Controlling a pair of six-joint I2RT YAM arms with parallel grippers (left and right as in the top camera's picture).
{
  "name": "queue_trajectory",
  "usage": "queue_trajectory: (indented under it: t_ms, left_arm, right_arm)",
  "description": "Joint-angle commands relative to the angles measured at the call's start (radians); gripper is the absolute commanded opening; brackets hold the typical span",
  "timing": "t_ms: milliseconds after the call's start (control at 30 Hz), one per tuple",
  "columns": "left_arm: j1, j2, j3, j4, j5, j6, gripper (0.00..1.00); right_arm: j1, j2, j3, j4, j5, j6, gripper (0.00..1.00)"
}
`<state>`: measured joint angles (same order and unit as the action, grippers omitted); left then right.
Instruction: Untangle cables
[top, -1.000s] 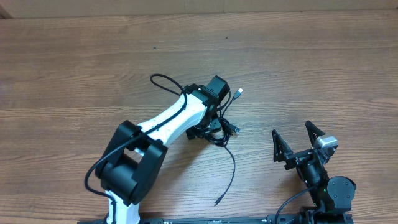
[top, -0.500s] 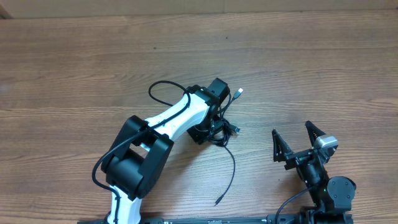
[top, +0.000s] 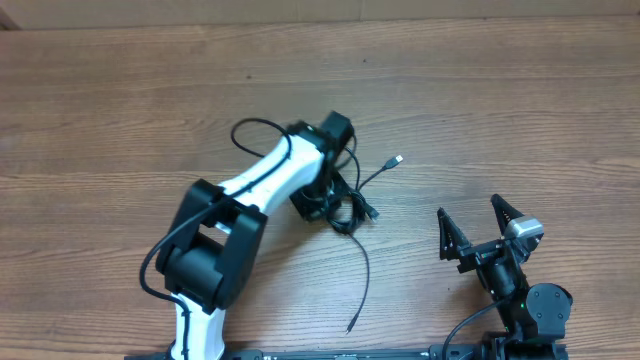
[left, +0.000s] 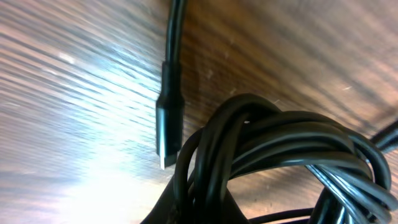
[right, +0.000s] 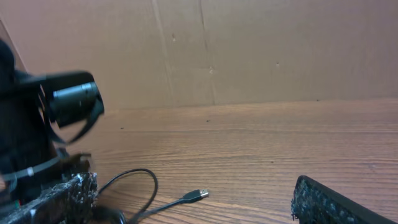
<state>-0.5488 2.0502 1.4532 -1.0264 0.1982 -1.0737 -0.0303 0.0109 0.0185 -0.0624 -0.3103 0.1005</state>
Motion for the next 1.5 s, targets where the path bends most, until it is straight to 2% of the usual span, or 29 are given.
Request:
queue_trajectory:
  t_ms: [0,133,367,600,933,1000,1100,1167,1200,1267,1333,1467]
  left_arm:
    - [0.046,-0.051,0.106,-0.068,0.015,0.172,0.04]
    - [0.068,-0.132,0.172,-0.135,0.012,0.310,0.04]
    - [0.063,-0.320,0.187,-0.156,-0.046,0.559,0.04]
    - [0.057,-0.406,0.187,-0.253,-0.146,0.576,0.04]
    - [0.057,-0.408,0.187,-0.394,-0.172,0.582,0.04]
    - [0.057,-0.408,0.186,-0.398,-0.190,0.592,0.04]
    - [0.057,-0.407,0.186,-0.372,-0.192,0.639,0.04]
    - [0.057,-0.407,0.186,-0.348,-0.192,0.666,0.04]
    - [0.056,-0.407,0.186,-0.326,-0.191,0.691,0.04]
    - [0.056,-0.407,0.186,-0.307,-0.190,0.719,0.04]
    - [0.056,-0.406,0.186,-0.290,-0.173,0.769,0.04]
    - [0.056,-0.403,0.185,-0.270,-0.091,0.900,0.04]
  right_arm:
    - [0.004,-0.008,-0.011,0.005,0.003,-0.008,1.00]
    - [0.004,-0.008,-0.011,0.005,0.003,-0.008,1.00]
    - [0.004,-0.008,-0.011,0.005,0.003,-0.008,1.00]
    - [0.004,-0.008,-0.011,0.005,0.003,-0.008,1.00]
    - [0.004,-0.008,-0.011,0.013,-0.002,0.004,1.00]
    - [0.004,-0.008,-0.011,0.006,-0.057,0.073,1.00]
    - [0.004,-0.008,-0.011,0.008,-0.194,0.287,1.00]
    - [0.004,-0.008,-0.011,0.007,-0.327,0.440,1.00]
    - [0.004,-0.008,-0.011,0.005,-0.453,0.544,1.00]
    - [0.004,-0.008,-0.011,0.003,-0.573,0.637,1.00]
    - [0.004,-0.008,-0.011,0.003,-0.709,0.739,1.00]
    - [0.004,-0.008,-0.011,0.004,-0.845,0.971,1.00]
